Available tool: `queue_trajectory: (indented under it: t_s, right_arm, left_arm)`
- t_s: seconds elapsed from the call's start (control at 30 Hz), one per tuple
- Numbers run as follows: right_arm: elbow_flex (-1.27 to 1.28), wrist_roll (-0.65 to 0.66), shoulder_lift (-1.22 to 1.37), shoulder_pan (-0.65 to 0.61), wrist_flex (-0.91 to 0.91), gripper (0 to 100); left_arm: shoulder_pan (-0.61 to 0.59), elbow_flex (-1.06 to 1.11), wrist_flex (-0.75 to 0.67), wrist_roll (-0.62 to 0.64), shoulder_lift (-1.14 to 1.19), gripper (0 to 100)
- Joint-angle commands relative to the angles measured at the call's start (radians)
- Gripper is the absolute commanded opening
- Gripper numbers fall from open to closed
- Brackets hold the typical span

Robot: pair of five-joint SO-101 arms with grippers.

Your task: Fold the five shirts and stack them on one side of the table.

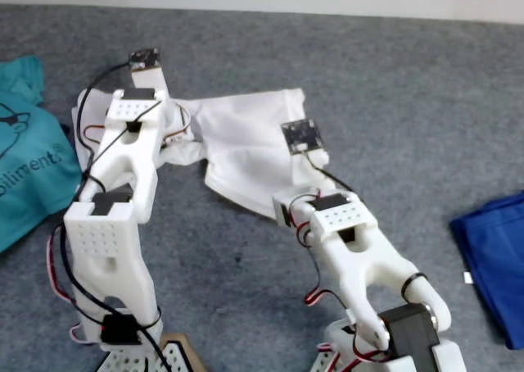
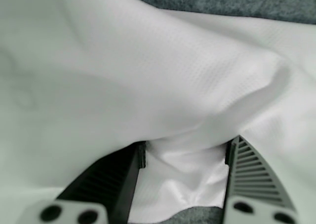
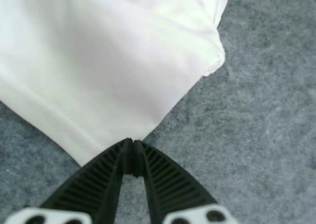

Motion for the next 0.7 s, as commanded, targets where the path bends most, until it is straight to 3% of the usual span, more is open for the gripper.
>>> queue_trajectory:
  t_s: [0.0, 0.2, 0.27, 0.4, 0.57, 0.67]
  right_arm:
    - [-0.048, -0.006, -0.002, 0.016, -0.019, 1.0]
    - [-0.048, -0.014, -0.001, 0.018, -0.035, 18.8]
    - [-0.048, -0.014, 0.002, 0.018, -0.077, 20.1]
    - [-0.104, -0.014, 0.110, -0.001, -0.084, 18.1]
    - [-0.303, -0.014, 0.277, -0.010, 0.050, 1.6]
    - [-0.335, -0.014, 0.266, 0.015, 0.074, 1.7]
  left_arm:
    - [-0.008, -0.001, -0.034, -0.009, -0.030, 26]
    - [-0.008, -0.001, -0.034, -0.009, -0.031, 26]
    - [-0.008, -0.001, -0.034, -0.009, -0.031, 26]
    - [-0.007, -0.001, -0.034, -0.009, -0.031, 26]
    - [-0.007, -0.001, -0.034, -0.009, -0.033, 26]
    - [-0.007, -0.001, -0.034, -0.009, -0.033, 26]
